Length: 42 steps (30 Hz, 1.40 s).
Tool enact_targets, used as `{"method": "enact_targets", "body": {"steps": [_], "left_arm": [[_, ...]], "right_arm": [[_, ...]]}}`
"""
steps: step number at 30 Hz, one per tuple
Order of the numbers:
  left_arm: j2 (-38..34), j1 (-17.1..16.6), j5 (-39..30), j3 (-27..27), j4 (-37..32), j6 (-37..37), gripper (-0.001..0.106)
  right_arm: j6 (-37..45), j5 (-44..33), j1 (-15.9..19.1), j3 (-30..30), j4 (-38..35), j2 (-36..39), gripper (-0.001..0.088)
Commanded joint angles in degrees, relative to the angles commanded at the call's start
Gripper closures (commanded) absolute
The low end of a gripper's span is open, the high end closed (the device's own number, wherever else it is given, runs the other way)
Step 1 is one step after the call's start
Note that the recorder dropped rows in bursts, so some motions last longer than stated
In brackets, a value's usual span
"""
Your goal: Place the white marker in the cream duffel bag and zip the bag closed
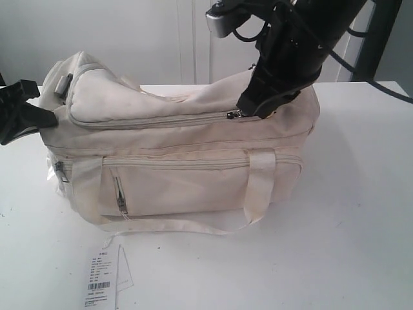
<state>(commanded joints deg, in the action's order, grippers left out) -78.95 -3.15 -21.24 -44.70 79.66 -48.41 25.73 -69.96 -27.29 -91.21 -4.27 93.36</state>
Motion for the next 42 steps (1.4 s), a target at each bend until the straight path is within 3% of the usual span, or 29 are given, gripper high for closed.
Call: {"method": "enact_targets", "body": {"steps": [6,8,11,15,16,18,30,34,38,42], "left_arm": [[0.1,0.0,0.1,0.0,-0.6,0.0,0.105],[0.2,-0.1,0.4,0.0,-0.6,0.0,0.098],[0.3,-0.1,0.2,0.0,-1.6,-0.9,0.073],[0.3,-0.1,-2.7,0.0,-5.2,-1.1,0.026],[0.3,-0.1,-2.8,0.0,-5.8,-0.5,0.017],[0.6,-0.1,-2.8,0.0,-7.7,0.5,0.011],[14.8,-0.1,2.5,0.0,-24.7,0.4,0.021],[18.8,1.6,-3.7,0.0,-18.9,-1.9,0.027],[18.9,7.2,-12.1,0.0,-11.6,-15.7,0.035],[18.8,14.2,-14.3,0.0,-7.2,-29.1,0.035]], "right_arm": [[2.7,0.0,0.0,0.0,-3.7,0.0,0.0868],[2.7,0.0,0.0,0.0,-3.8,0.0,0.0868],[2.7,0.0,0.0,0.0,-3.8,0.0,0.0868],[2.7,0.0,0.0,0.0,-3.8,0.0,0.0868],[2.7,0.0,0.0,0.0,-3.8,0.0,0.0868],[2.7,0.0,0.0,0.0,-3.8,0.0,0.0868],[2.7,0.0,0.0,0.0,-3.8,0.0,0.0868],[2.7,0.0,0.0,0.0,-3.7,0.0,0.0868],[2.7,0.0,0.0,0.0,-3.7,0.0,0.0868],[4.1,0.0,0.0,0.0,-3.7,0.0,0.0868]]}}
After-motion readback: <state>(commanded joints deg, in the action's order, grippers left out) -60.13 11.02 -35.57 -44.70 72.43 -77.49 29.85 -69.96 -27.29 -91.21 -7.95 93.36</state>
